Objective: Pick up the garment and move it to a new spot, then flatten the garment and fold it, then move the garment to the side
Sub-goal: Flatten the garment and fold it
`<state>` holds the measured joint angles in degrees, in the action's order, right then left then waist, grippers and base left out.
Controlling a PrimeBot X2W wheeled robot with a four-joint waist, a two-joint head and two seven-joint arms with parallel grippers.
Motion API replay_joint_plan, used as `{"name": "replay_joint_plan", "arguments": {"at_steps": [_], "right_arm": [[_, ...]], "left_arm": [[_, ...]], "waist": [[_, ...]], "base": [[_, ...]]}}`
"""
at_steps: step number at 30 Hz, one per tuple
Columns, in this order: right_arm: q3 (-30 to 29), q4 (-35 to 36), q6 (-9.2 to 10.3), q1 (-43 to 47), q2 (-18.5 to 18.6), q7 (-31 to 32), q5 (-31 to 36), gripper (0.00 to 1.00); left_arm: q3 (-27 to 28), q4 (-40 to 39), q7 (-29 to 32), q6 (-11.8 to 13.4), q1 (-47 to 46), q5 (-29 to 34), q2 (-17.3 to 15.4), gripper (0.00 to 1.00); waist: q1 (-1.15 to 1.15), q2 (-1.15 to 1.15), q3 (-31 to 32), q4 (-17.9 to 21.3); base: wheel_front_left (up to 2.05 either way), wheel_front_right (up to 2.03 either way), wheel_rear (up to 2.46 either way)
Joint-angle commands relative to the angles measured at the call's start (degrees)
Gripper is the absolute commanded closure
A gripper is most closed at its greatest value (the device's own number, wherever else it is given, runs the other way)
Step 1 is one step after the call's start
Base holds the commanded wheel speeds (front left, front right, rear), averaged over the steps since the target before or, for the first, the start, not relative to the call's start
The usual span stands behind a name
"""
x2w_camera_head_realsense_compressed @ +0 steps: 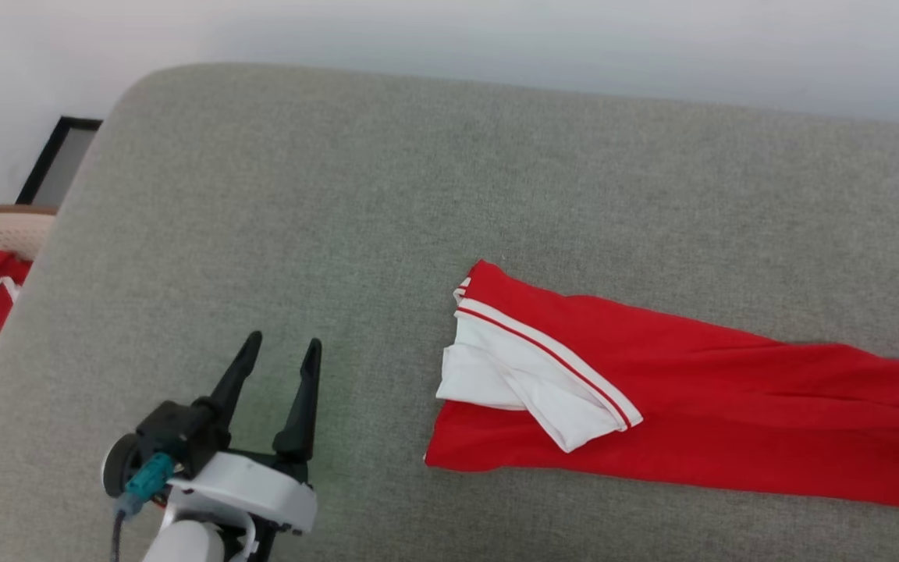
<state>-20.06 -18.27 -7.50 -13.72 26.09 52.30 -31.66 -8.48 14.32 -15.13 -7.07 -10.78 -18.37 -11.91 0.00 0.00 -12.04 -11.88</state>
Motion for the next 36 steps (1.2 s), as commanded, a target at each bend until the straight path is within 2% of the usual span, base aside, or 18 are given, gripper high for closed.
{"name": "replay_joint_plan", "arguments": {"at_steps": [1,4,5,6,7,8,15,22,26,31,34,36], "right_arm": [[-0.1,-0.5,0.03,-0.6,-0.9,0.4,0.9,0.00],[1.0,-1.2,0.01,-0.8,-2.7,1.3,2.1,0.00],[1.6,-1.2,0.00,-0.9,-3.5,1.7,2.1,0.48],[2.0,-1.2,-0.02,-1.1,-4.2,2.0,1.9,0.66],[2.0,-1.1,-0.08,-1.4,-4.8,2.0,1.8,0.93],[2.2,-0.9,-0.15,-1.6,-5.2,1.9,1.9,1.00],[1.6,0.1,-0.07,-4.3,-5.2,-1.0,1.8,1.00],[-0.6,-0.4,0.03,-8.5,-2.4,-7.0,1.9,1.00],[-2.4,-2.2,0.03,-10.4,0.8,-10.7,4.1,1.00],[-7.4,-6.5,0.03,-12.5,5.3,-15.9,8.0,1.00],[-7.9,-8.5,0.03,-13.4,5.7,-17.4,8.4,1.00],[-6.4,-8.4,0.02,-13.6,5.5,-17.6,7.8,1.00]], "left_arm": [[0.5,0.2,0.0,-0.2,-0.8,0.8,0.6,0.00],[0.9,0.8,0.0,-0.4,-1.3,2.4,1.4,0.00],[1.1,0.8,0.0,-0.5,-1.4,2.7,1.6,0.00],[1.2,0.9,0.0,-0.4,-1.5,3.2,1.6,0.00],[1.4,1.0,0.0,-0.4,-1.6,3.5,1.7,0.00],[1.3,1.0,0.0,-0.5,-1.7,3.6,1.7,0.00],[1.9,-0.2,0.0,-0.5,-0.7,4.7,1.3,0.00],[3.0,-2.6,0.0,-0.5,0.0,4.5,0.8,0.00],[4.4,-4.0,0.0,-0.5,-0.4,5.3,0.1,0.00],[5.8,-5.7,0.0,-0.5,0.5,6.4,1.3,0.00],[5.6,-5.8,0.0,-0.5,1.0,6.6,2.0,0.00],[5.7,-5.6,0.0,-0.5,1.8,6.6,2.2,0.00]], "waist": [[0.00,0.00,-1.2,-0.2],[0.00,0.00,-1.9,-0.3],[0.00,0.00,-2.1,-0.3],[0.00,0.00,-2.2,-0.2],[0.00,0.00,-2.3,-0.1],[0.00,0.00,-2.4,0.0],[0.00,0.00,-2.5,3.0],[0.00,0.00,-3.7,7.9],[0.00,0.00,-4.6,10.4],[0.00,0.00,-5.1,11.5],[0.00,0.00,-4.5,11.8],[0.00,0.00,-3.7,12.0]], "base": [[0.00,0.00,0.00],[0.00,0.00,0.00],[0.00,0.00,0.00],[0.00,0.00,0.00],[0.00,0.00,0.00],[0.00,0.00,0.00],[0.00,0.00,0.00],[0.00,0.00,0.00],[0.00,0.00,0.00],[0.00,0.00,0.00],[0.00,0.00,0.00],[0.00,0.00,0.00]]}}
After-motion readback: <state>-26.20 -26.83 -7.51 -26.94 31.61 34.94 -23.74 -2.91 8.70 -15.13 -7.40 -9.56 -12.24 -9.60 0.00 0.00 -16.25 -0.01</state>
